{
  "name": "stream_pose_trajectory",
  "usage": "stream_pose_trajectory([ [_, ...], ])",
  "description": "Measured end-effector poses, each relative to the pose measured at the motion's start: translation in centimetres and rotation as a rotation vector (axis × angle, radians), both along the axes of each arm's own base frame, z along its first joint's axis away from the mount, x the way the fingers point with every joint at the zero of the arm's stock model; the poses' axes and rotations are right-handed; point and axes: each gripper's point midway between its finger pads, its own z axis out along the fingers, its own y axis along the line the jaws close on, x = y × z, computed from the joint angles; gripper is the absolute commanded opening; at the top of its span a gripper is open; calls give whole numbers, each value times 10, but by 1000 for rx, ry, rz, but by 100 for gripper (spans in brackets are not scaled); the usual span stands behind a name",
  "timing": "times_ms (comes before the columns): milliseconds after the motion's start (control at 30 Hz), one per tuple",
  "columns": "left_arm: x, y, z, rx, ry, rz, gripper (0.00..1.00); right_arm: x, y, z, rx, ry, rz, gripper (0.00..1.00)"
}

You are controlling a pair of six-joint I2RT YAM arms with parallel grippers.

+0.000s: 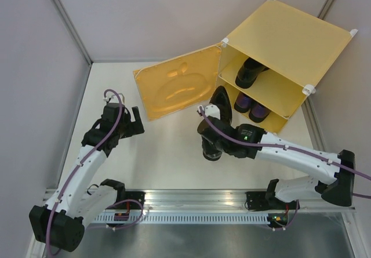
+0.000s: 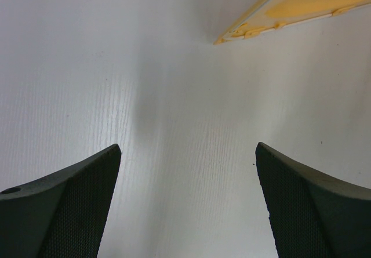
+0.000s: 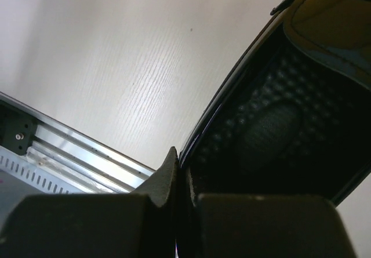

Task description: Place and organize the shoes in the shoe cabinet

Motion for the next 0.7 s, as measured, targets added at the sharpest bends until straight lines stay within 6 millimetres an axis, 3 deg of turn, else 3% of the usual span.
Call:
stream_pose_trajectory([
  [167, 0, 0, 0, 0, 1, -1, 100, 18, -31, 27, 16, -17, -99, 1],
  [700, 0, 0, -1, -1, 2, -1, 100, 57, -92, 54, 9, -36, -300, 1],
])
